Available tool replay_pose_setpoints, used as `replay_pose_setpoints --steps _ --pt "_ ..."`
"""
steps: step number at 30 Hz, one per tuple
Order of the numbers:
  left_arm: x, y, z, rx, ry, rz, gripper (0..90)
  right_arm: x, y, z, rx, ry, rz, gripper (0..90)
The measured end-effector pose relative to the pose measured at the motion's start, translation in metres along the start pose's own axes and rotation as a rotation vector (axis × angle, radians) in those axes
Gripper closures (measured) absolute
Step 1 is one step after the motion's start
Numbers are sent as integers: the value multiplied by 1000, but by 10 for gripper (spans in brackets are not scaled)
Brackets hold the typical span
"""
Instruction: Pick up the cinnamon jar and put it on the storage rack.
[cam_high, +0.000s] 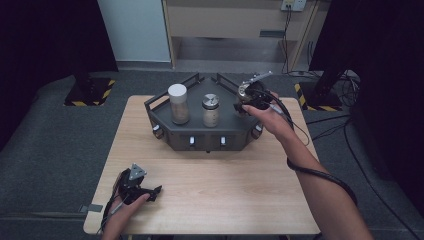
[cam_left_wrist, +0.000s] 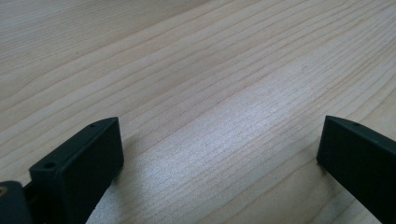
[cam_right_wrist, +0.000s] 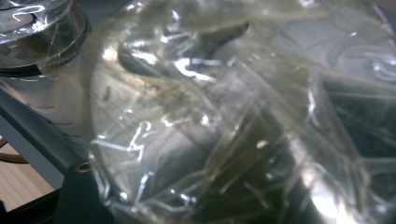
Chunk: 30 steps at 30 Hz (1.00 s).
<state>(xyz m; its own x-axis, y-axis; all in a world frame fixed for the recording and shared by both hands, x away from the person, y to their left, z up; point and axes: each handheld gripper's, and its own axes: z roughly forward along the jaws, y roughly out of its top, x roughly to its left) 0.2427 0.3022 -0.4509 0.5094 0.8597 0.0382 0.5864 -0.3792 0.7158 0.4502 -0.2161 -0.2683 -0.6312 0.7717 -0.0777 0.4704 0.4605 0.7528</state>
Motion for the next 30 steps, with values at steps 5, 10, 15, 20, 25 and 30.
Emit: replay_pose_setpoints --steps 5,10,15,20,25,30 --pt "0 0 0 0 0 0 0 1 0 4 4 3 -3 310" --pt "0 0 0 0 1 0 0 2 0 7 12 6 -1 310" --pt "0 0 0 0 1 1 0 4 -2 12 18 11 2 310" --pt "0 0 0 0 1 1 0 4 -4 15 23 14 6 310" --pt "0 0 0 0 3 0 0 4 -5 17 28 21 7 310" --pt "-1 0 0 0 4 -1 0 6 -7 22 29 23 5 310"
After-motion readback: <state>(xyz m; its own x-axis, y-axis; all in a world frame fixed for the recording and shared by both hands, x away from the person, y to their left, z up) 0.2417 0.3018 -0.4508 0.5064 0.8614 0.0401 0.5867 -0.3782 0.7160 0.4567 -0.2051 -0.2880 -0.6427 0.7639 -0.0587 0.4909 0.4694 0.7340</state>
